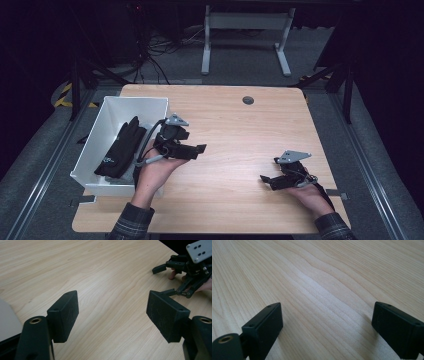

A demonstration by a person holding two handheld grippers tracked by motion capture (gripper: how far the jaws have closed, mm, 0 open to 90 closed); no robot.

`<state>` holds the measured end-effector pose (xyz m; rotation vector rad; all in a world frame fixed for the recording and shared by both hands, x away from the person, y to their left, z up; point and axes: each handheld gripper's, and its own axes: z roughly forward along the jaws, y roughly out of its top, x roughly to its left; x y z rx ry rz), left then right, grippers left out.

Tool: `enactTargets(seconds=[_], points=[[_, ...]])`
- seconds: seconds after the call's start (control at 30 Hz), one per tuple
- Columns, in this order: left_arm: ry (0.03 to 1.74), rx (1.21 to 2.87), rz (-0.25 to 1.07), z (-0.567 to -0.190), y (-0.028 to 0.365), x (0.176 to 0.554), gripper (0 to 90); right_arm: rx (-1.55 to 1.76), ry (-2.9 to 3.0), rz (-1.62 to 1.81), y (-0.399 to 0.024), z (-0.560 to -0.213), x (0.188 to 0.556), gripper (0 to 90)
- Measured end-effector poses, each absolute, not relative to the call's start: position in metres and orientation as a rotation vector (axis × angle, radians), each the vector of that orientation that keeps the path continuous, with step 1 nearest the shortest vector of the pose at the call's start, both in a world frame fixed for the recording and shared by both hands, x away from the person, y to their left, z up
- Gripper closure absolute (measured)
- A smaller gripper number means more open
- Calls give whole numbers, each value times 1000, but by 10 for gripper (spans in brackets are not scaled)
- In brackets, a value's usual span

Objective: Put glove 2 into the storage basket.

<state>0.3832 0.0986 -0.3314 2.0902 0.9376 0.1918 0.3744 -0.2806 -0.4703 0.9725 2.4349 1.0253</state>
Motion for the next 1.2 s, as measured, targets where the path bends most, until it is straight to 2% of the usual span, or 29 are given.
enactTargets(seconds=[0.43,1.2], points=[[871,2167,177,-371,62,379,256,972,2434,1023,-281,-470,374,104],[794,2274,222,-442,46,369,155,973,2434,1024,-280,-470,374,104]])
